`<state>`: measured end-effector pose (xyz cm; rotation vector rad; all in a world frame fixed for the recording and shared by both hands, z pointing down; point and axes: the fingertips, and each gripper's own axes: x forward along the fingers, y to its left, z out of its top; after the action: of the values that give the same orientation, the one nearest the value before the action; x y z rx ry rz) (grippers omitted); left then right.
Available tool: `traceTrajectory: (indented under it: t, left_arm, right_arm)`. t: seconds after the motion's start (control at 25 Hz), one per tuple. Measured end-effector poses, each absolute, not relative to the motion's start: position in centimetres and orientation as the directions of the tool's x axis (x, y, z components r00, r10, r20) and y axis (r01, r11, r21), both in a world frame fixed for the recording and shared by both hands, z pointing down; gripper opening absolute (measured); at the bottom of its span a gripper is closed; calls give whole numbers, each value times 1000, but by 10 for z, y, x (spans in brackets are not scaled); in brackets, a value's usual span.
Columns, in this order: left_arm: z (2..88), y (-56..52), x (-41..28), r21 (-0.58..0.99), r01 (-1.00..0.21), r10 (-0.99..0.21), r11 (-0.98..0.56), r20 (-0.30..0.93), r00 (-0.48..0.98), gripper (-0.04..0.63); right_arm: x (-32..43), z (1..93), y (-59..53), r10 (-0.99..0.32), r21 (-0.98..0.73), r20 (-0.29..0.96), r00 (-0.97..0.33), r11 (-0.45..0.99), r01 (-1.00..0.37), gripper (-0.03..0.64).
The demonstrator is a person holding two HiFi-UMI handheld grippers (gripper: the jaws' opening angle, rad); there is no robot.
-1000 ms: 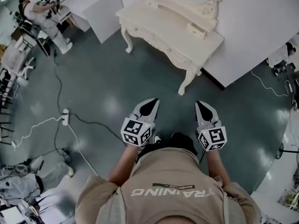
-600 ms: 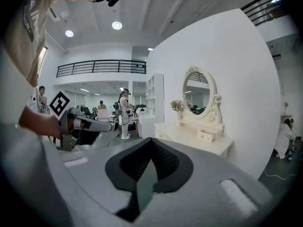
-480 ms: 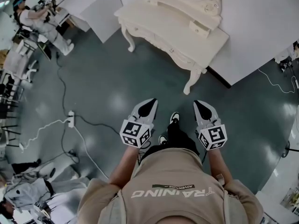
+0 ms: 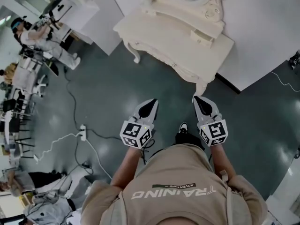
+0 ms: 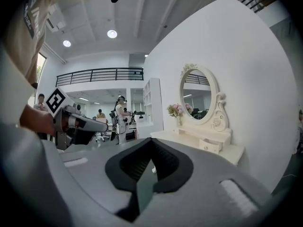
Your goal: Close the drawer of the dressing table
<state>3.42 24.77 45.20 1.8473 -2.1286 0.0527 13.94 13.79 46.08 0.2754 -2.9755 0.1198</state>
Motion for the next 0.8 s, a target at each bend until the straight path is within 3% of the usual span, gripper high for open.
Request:
traceTrajectory:
  t: [0.32, 0.8]
  left_arm:
    - [441, 183, 11, 184, -969, -958, 164, 263, -113, 17]
    - [463, 156, -10, 222, -960, -946, 172, 310, -98, 17]
  right_arm:
    - [111, 455, 68, -168, -53, 149, -974, 983, -178, 2]
    - [80, 489, 69, -91, -124, 224, -970, 985, -121, 2]
